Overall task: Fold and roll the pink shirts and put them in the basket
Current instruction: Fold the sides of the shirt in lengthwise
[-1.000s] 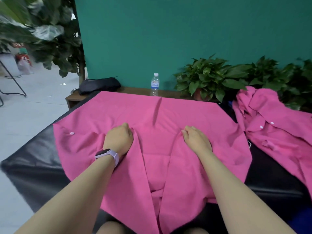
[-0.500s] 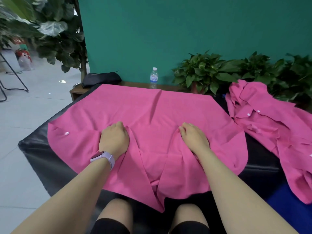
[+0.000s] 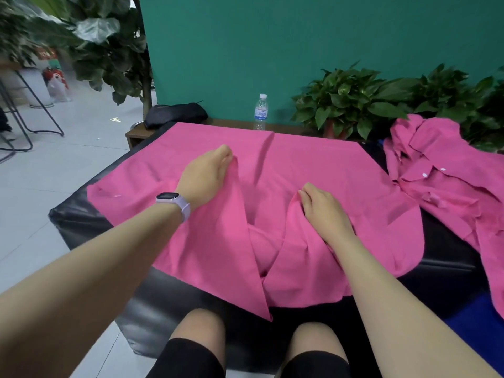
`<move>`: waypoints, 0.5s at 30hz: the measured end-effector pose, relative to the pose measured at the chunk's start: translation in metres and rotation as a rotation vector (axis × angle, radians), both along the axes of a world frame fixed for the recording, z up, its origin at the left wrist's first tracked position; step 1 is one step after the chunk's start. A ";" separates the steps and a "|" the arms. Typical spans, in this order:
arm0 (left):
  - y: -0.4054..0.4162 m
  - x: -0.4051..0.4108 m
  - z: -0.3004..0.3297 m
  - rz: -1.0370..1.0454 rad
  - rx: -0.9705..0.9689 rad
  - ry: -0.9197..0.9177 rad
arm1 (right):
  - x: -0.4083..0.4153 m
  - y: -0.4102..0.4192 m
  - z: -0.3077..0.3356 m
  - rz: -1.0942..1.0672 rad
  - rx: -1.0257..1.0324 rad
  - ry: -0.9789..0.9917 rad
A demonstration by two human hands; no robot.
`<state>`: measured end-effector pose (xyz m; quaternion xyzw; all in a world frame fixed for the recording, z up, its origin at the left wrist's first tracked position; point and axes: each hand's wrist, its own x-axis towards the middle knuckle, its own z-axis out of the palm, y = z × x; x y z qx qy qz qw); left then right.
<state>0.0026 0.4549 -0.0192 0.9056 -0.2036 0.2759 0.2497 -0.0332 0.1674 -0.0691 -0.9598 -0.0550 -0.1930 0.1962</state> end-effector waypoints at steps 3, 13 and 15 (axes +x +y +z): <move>-0.005 0.036 0.012 0.100 0.095 -0.030 | 0.003 0.000 -0.001 -0.006 -0.019 0.005; -0.026 0.137 0.023 0.062 0.195 0.022 | 0.007 0.001 -0.001 -0.018 -0.014 -0.014; -0.029 0.155 0.024 0.062 0.218 0.059 | 0.009 0.000 -0.002 -0.028 -0.002 0.001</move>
